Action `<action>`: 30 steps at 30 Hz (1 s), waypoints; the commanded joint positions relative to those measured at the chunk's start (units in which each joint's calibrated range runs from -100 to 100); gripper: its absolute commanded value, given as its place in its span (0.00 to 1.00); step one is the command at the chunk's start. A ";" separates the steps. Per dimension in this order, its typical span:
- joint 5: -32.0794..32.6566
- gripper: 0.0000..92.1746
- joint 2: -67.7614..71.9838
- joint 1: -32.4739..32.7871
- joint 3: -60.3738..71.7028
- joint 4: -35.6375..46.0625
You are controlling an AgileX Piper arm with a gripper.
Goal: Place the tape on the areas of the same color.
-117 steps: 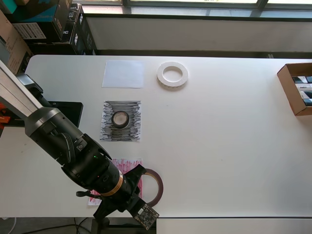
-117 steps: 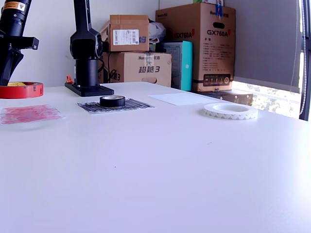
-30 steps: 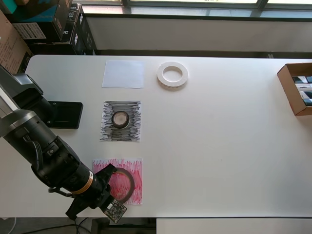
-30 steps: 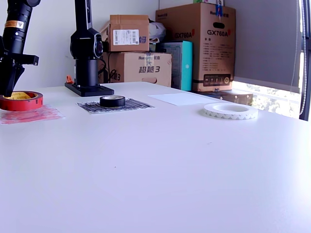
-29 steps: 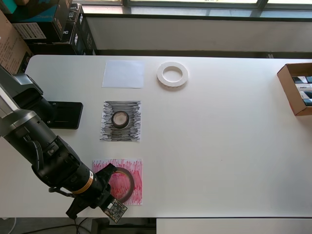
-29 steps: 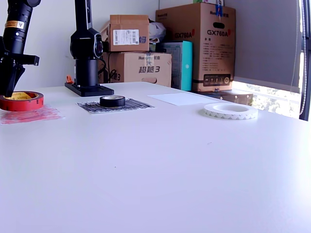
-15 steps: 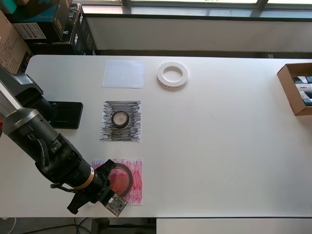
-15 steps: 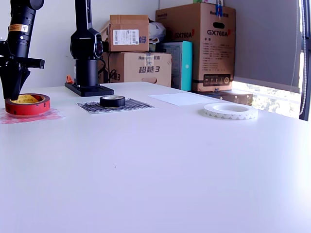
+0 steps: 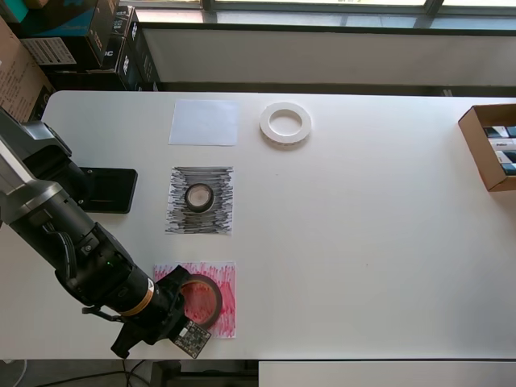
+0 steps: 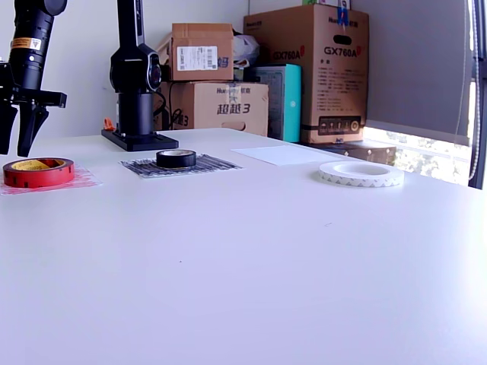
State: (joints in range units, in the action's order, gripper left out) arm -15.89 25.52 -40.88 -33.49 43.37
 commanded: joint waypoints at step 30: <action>14.83 0.49 -11.49 41.84 20.09 11.66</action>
State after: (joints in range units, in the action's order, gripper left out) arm -5.94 10.56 -16.05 -13.00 55.52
